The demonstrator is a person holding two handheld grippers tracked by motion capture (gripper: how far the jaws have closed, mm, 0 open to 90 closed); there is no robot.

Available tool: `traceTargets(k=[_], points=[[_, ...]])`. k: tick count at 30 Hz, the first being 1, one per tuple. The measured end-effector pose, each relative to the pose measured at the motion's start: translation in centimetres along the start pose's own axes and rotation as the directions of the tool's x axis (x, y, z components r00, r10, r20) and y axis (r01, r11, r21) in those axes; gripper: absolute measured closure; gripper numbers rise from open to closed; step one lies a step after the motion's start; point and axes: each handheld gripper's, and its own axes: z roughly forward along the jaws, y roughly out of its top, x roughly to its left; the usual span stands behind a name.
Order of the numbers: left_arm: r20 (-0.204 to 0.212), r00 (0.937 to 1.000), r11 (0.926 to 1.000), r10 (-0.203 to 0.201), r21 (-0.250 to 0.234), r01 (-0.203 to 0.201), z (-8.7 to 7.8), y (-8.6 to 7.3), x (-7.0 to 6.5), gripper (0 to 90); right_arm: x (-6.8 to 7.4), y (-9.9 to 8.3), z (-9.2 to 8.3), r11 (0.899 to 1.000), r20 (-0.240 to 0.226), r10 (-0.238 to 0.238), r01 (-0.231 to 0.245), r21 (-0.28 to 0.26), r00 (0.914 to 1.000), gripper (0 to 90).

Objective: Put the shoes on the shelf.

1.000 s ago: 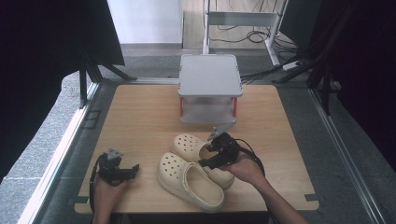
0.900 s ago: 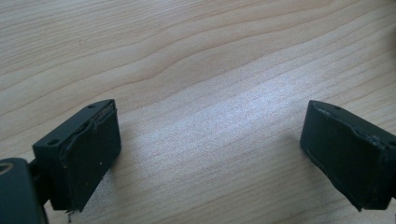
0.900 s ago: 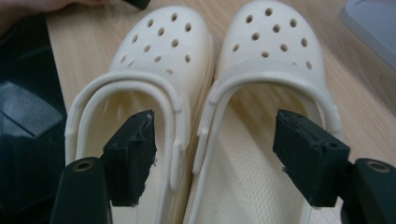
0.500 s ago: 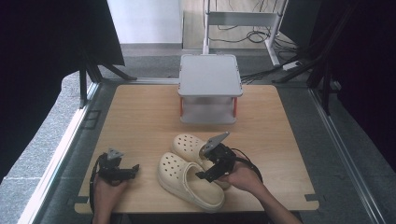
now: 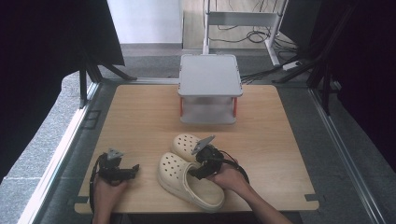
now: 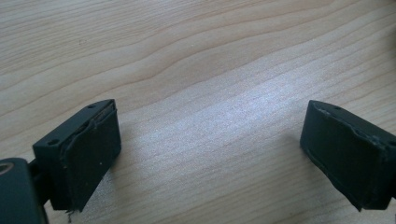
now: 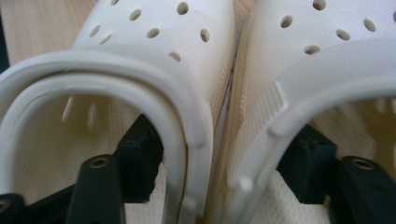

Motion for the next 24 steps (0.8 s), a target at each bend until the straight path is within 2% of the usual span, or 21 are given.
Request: traceTargets(k=[4, 8, 14, 24], points=[[-0.001, 1.0, 1.0, 0.0, 0.0, 0.0, 0.0, 0.0, 0.0, 5.1, 0.0, 0.3, 0.2, 1.0, 0.003, 0.019, -0.019, -0.004, 0.9998, 49.5], [-0.001, 1.0, 1.0, -0.001, -0.001, 0.001, 0.0, 0.0, 0.0, 5.1, 0.0, 0.5, 0.1, 0.999, 0.005, 0.035, -0.035, 0.018, 0.9994, 60.0], [0.0, 1.0, 1.0, -0.002, -0.002, 0.002, 0.0, 0.0, 0.0, 5.1, -0.2, 0.7, -0.2, 0.997, 0.003, 0.076, -0.076, 0.032, 0.9971, 63.5], [-0.001, 1.0, 1.0, -0.002, -0.003, 0.002, 0.0, 0.0, 0.0, 5.1, 0.4, 1.5, -2.1, 0.997, 0.001, 0.072, -0.072, 0.028, 0.9974, 63.9]])
